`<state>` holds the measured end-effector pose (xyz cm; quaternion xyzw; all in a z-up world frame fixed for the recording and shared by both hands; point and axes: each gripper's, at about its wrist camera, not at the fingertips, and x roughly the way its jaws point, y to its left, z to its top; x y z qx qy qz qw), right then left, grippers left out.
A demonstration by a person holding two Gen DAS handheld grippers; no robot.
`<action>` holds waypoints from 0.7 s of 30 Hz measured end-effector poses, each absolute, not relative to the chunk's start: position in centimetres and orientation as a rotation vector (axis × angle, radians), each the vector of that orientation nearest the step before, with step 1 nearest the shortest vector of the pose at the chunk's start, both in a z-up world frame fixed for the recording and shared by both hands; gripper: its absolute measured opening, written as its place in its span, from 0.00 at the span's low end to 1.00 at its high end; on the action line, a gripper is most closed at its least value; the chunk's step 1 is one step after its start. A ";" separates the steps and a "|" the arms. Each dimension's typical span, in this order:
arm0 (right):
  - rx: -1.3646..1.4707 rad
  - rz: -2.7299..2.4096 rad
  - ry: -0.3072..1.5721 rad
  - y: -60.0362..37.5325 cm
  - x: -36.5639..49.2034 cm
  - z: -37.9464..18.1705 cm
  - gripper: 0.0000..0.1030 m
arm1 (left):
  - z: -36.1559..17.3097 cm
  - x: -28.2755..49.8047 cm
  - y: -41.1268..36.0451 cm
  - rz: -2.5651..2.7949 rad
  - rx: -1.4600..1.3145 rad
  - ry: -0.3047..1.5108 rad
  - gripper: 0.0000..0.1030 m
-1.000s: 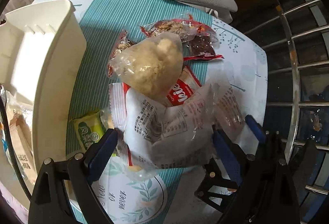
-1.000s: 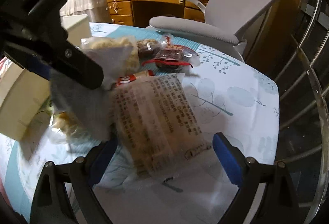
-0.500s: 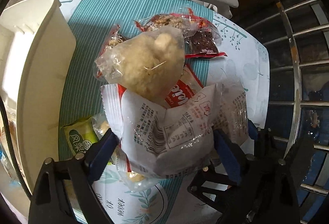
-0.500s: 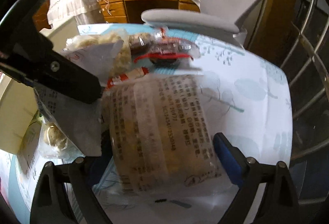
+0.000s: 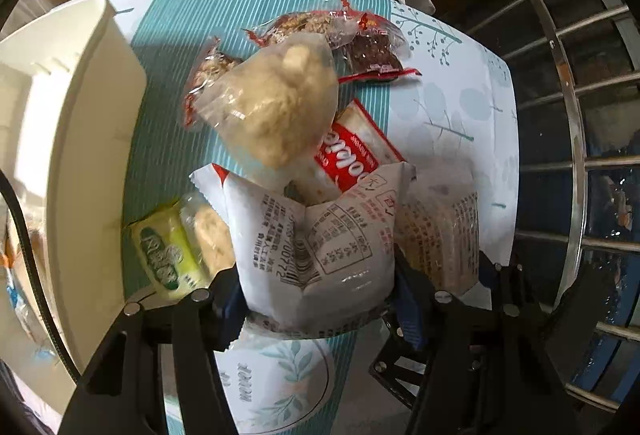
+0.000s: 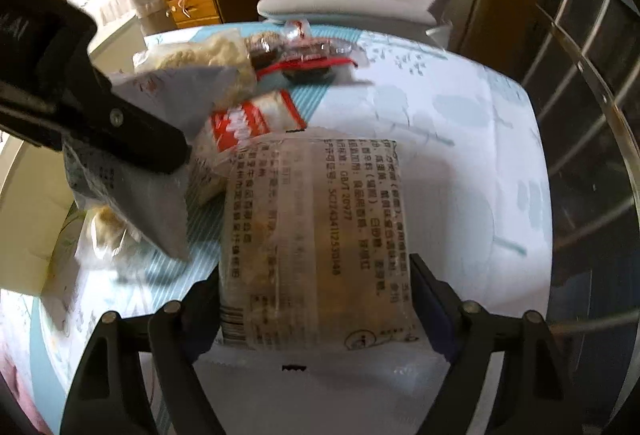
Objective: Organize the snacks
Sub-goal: 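Carry both bags over the white tray and open both grippers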
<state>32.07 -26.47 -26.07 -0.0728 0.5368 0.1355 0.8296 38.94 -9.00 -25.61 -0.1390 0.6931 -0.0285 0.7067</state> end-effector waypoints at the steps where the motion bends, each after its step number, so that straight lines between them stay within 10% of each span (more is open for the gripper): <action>1: -0.148 0.289 1.152 -26.5 31.6 -26.0 0.79 | -25.4 38.6 -9.0 -0.065 -0.301 1.541 0.58; 21: 0.060 0.272 1.312 -24.8 19.2 -22.7 0.75 | -17.1 28.0 -5.3 -0.134 -0.270 1.509 0.59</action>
